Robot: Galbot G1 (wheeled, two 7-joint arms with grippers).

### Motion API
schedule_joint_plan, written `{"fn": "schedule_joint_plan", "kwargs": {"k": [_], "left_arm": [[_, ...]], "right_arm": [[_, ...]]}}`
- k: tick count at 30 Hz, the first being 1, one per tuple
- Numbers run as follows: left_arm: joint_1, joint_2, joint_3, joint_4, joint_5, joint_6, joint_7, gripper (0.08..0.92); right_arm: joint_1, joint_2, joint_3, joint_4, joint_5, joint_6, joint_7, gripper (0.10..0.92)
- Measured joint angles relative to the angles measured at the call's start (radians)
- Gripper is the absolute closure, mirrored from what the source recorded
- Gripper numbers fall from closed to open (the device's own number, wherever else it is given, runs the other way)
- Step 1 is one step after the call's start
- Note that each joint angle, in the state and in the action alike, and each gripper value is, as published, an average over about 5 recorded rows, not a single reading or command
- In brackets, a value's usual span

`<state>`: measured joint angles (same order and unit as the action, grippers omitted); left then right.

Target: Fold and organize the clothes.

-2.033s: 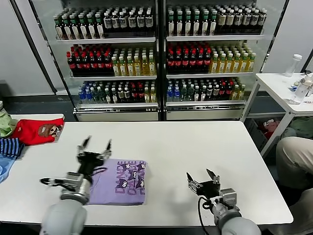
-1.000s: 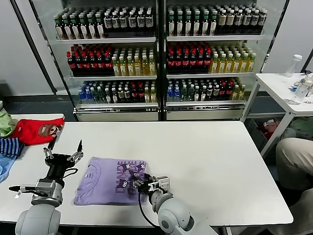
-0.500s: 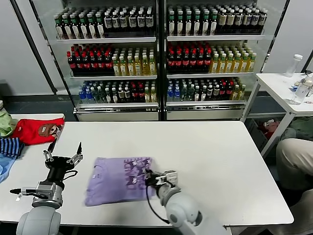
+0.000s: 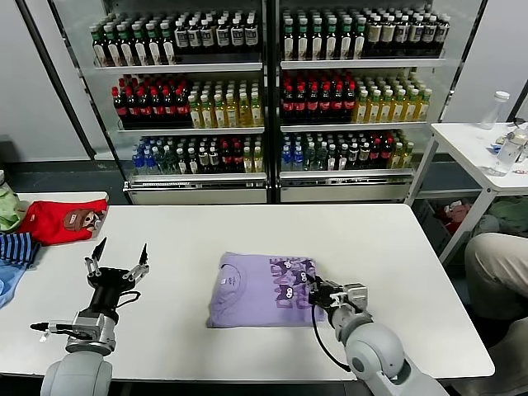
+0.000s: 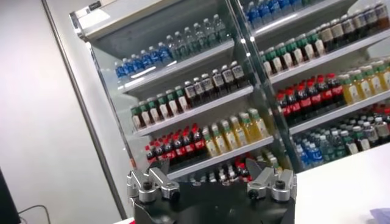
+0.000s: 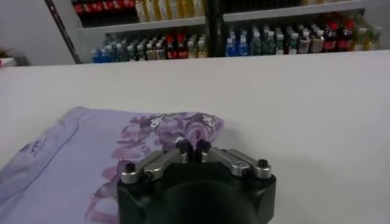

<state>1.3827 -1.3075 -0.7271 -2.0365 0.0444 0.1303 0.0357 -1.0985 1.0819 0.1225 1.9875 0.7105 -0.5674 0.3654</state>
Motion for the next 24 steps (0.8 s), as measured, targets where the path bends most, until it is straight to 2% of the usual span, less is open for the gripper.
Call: {"fn": "schedule_joint_plan", "kwargs": {"k": [11, 18, 24], "left_arm": [[0.011, -0.018, 0.006, 0.005, 0.005, -0.067, 0.024, 0.177], [-0.011, -0.032, 0.031, 0.012, 0.010, -0.107, 0.046, 0.177], [-0.036, -0.037, 0.051, 0.020, 0.012, -0.144, 0.071, 0.177]], "right_arm": [[-0.085, -0.042, 0.136, 0.069, -0.138, 0.051, -0.094, 0.435], [-0.097, -0.040, 0.222, 0.062, -0.266, 0.113, -0.142, 0.241], [-0.116, -0.028, 0.282, 0.055, -0.355, 0.161, -0.169, 0.203]]}}
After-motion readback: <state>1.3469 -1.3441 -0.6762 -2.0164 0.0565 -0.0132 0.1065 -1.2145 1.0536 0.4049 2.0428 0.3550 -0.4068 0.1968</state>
